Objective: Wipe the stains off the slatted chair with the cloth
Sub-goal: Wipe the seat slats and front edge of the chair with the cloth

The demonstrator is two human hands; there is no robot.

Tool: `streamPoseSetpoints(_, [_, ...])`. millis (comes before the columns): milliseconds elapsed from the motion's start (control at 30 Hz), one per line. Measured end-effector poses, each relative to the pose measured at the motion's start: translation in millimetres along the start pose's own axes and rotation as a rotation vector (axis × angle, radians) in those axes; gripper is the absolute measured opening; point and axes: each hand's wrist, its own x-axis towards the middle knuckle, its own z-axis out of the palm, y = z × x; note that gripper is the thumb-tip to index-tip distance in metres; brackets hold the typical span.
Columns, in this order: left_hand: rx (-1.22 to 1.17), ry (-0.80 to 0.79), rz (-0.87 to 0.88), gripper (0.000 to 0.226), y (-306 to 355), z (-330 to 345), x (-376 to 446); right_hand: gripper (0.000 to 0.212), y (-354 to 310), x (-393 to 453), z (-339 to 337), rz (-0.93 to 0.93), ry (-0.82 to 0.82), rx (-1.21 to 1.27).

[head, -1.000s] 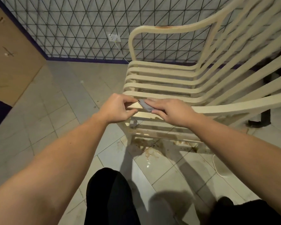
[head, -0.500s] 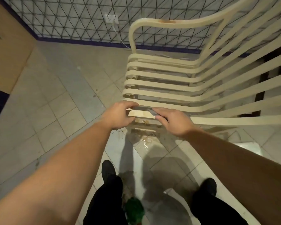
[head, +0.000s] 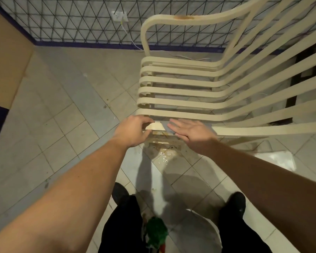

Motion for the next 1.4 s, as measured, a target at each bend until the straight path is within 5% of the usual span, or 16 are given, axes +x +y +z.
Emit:
streamPoseSetpoints(300, [-0.009, -0.06, -0.008, 0.046, 2, -6, -3, 0.048, 31, -32, -6, 0.043, 0.023, -0.059])
streamPoseSetpoints(567, [-0.108, 0.007, -0.05, 0.031, 4, 2, -6, 0.057, 64, -86, -17, 0.108, 0.037, -0.285])
streamPoseSetpoints(800, [-0.248, 0.053, -0.117, 0.082, -11, -2, -22, 0.084, -14, -10, 10, 0.071, 0.093, -0.027])
streamPoseSetpoints(1133, [-0.346, 0.035, -0.239, 0.075, -59, 15, -30, 0.064, -35, 42, -1, -0.072, 0.115, 0.16])
streamPoseSetpoints(1400, [-0.528, 0.14, -0.239, 0.082, -66, 25, -39, 0.057, -64, 71, 38, -0.222, 0.321, -0.163])
